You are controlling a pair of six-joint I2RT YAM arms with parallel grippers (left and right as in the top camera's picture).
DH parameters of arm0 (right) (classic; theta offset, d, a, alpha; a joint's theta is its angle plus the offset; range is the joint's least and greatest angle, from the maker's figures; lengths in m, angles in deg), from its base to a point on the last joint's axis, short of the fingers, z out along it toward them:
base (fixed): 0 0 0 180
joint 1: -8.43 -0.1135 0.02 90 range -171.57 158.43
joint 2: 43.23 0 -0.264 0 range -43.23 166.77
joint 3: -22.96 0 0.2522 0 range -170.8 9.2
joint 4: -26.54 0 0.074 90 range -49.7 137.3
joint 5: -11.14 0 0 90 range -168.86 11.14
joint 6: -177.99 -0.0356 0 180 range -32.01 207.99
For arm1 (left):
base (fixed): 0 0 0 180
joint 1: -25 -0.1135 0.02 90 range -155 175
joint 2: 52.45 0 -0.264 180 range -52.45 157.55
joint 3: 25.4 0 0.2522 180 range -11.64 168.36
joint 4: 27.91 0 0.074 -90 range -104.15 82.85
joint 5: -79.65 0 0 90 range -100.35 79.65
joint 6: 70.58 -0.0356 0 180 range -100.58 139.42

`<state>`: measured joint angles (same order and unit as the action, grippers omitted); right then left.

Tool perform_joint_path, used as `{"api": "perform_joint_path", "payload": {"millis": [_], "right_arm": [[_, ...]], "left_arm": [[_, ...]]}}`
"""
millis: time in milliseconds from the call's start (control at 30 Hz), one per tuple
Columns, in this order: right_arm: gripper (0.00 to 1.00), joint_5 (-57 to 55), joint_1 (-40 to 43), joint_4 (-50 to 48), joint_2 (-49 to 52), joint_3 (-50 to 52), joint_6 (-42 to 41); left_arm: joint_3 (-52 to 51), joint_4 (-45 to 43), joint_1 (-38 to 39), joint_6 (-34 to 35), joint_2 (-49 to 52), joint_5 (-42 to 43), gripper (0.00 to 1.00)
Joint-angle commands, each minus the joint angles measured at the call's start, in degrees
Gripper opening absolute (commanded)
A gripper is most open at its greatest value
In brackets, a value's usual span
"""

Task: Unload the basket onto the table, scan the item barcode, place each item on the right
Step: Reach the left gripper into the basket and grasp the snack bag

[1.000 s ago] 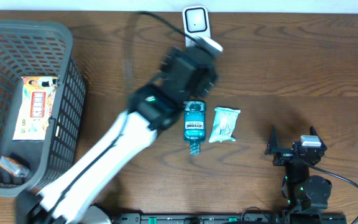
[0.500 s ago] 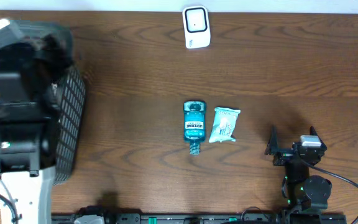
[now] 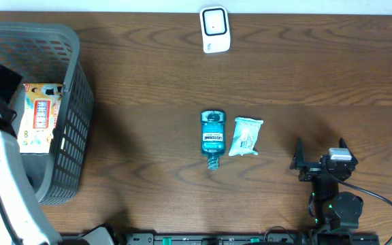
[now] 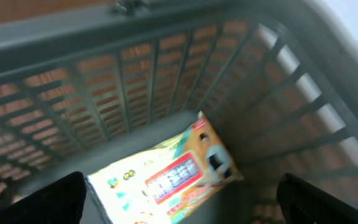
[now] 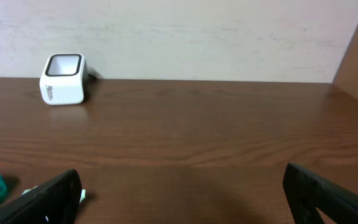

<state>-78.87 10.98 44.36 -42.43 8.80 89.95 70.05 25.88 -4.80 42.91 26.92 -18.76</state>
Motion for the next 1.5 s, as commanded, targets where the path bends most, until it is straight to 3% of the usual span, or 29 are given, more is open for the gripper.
{"api": "perform_joint_path", "payload": {"millis": [0, 333, 433, 1300, 1367, 1467], "right_arm": [[0.99, -0.5, 0.0, 0.2, 0.0, 0.1, 0.5], [0.99, -0.5, 0.0, 0.2, 0.0, 0.1, 0.5], [0.99, -0.5, 0.0, 0.2, 0.0, 0.1, 0.5], [0.99, -0.5, 0.0, 0.2, 0.0, 0.1, 0.5], [0.99, -0.5, 0.0, 0.2, 0.0, 0.1, 0.5], [0.99, -0.5, 0.0, 0.2, 0.0, 0.1, 0.5]], "left_arm": [[0.9, -0.1, -0.1, -14.7, 5.1, 1.7, 0.98], [-2.6, -2.7, -0.1, -25.8, 14.1, 2.1, 0.98], [-3.1, -2.8, -0.1, -29.2, 16.0, 7.3, 0.98], [-4.4, -5.3, -0.1, -33.6, 31.2, 9.2, 0.98], [-4.7, -5.7, -0.1, -33.6, 31.7, 9.2, 0.94], [-4.7, -5.9, -0.1, -33.6, 32.8, 9.2, 0.77]]}}
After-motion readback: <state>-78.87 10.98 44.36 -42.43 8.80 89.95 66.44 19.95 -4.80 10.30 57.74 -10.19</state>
